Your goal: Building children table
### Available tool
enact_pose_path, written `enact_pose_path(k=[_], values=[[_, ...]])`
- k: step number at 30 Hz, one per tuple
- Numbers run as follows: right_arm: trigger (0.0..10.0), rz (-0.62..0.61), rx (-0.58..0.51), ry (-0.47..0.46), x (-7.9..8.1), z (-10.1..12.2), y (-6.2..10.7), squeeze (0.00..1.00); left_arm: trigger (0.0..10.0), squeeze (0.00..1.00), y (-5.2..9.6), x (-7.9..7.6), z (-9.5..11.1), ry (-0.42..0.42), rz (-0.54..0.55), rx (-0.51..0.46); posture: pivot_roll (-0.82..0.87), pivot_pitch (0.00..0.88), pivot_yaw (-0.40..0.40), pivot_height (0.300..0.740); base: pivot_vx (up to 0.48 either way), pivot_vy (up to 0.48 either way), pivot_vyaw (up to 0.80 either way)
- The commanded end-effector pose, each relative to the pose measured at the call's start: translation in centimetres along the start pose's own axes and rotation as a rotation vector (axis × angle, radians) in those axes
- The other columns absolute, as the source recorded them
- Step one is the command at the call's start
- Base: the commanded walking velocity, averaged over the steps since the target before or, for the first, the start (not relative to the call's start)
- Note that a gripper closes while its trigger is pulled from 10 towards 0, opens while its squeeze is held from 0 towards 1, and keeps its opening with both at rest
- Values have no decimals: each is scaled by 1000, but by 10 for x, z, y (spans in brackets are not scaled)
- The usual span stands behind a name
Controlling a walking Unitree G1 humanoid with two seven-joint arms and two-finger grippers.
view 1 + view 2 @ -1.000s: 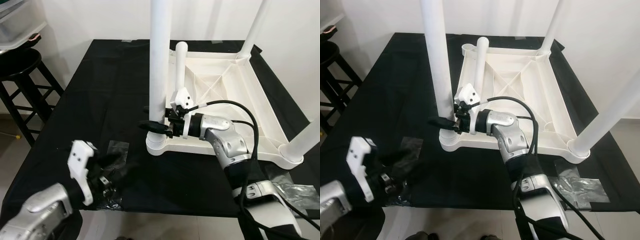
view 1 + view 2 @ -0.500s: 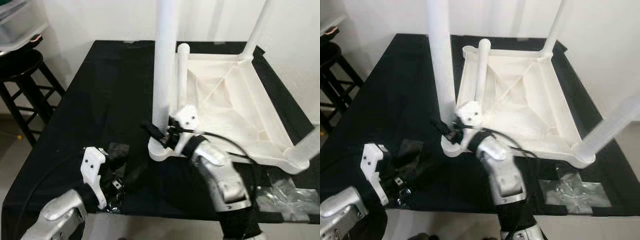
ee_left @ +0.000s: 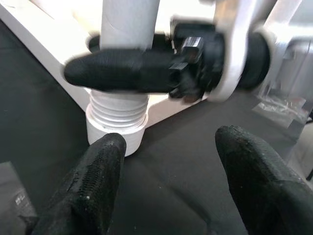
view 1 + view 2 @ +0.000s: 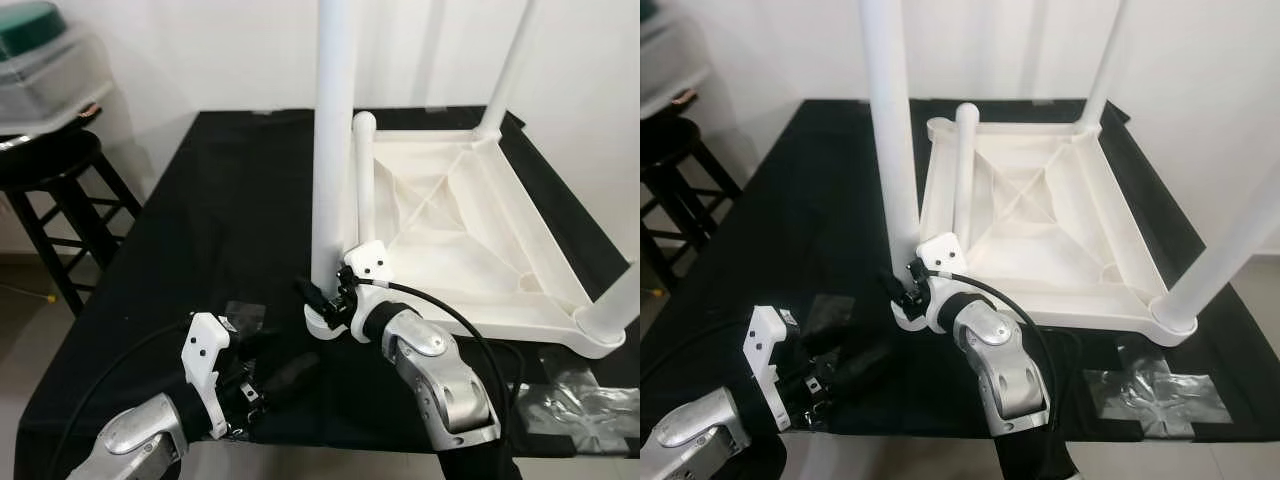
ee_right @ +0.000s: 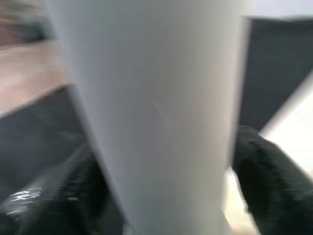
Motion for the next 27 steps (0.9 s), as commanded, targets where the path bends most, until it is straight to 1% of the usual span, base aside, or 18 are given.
enact_pose_path(k=[1,2,3,4,5,6,7,8,10,11,12,13,14,15,16,23,26,27], values=[[10000,174,-7,35,8,14,0,0,10000,0,-1,0,-5,-8,-17,18,39,101,9,740,0,0,0],[10000,243,8,83,8,18,2,0,10000,0,-2,-1,-6,-10,-22,17,39,98,7,740,0,0,0],[10000,243,8,83,8,18,2,0,10000,0,-2,-1,-6,-10,-22,17,39,98,7,740,0,0,0],[10000,304,36,119,7,20,5,0,10000,0,-4,-1,-6,-10,-28,16,40,94,2,740,0,0,0],[10000,304,36,119,7,20,5,0,10000,0,-4,-1,-6,-10,-28,16,40,94,2,740,0,0,0],[10000,399,97,170,4,19,9,0,10000,0,-7,-1,-8,3,-37,10,43,83,-5,740,0,0,0],[10000,434,125,181,0,19,10,0,10000,0,-8,0,-8,12,-38,6,47,77,-8,740,0,0,0],[10000,434,125,181,0,19,10,0,10000,0,-8,0,-8,12,-38,6,47,77,-8,740,0,0,0],[10000,449,146,177,-9,21,7,0,10000,0,-11,1,-10,19,-37,2,47,69,-12,740,0,0,0],[10000,449,146,177,-9,21,7,0,10000,0,-11,1,-10,19,-37,2,47,69,-12,740,0,0,0],[9647,444,141,174,-14,24,3,0,10000,0,-12,1,-11,19,-37,1,51,60,-17,740,0,0,0],[9647,444,141,174,-14,24,3,0,10000,0,-12,1,-11,19,-37,1,51,60,-17,740,0,0,0],[549,432,125,159,-19,27,-1,0,10000,0,-13,1,-12,21,-39,4,52,56,-20,740,0,0,0],[549,432,125,159,-19,27,-1,0,10000,0,-13,1,-12,21,-39,4,52,56,-20,740,0,0,0],[0,437,113,142,-22,29,-2,0,10000,0,-13,0,-13,20,-48,8,52,56,-20,740,0,0,0],[0,482,117,118,-24,23,3,0,10000,0,-16,0,-15,11,-49,11,41,48,-26,740,0,0,0],[0,472,124,119,-24,16,8,0,10000,0,-17,0,-16,10,-48,10,33,49,-25,740,0,0,0],[0,441,125,114,-25,12,10,0,10000,0,-17,0,-16,10,-51,10,22,50,-25,740,0,0,0]])
Point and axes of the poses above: a point about 5 cm out from each wrist's last joint towards the gripper, its own y axis pointing back from the gripper into the wrist, its own z axis along the axis of the wrist's last joint, x = y × z, the point moved 3 cm from there along -y, pointing out of the wrist towards the gripper, and after that the axes turned 14 degrees about -y, right-handed, at the moved point
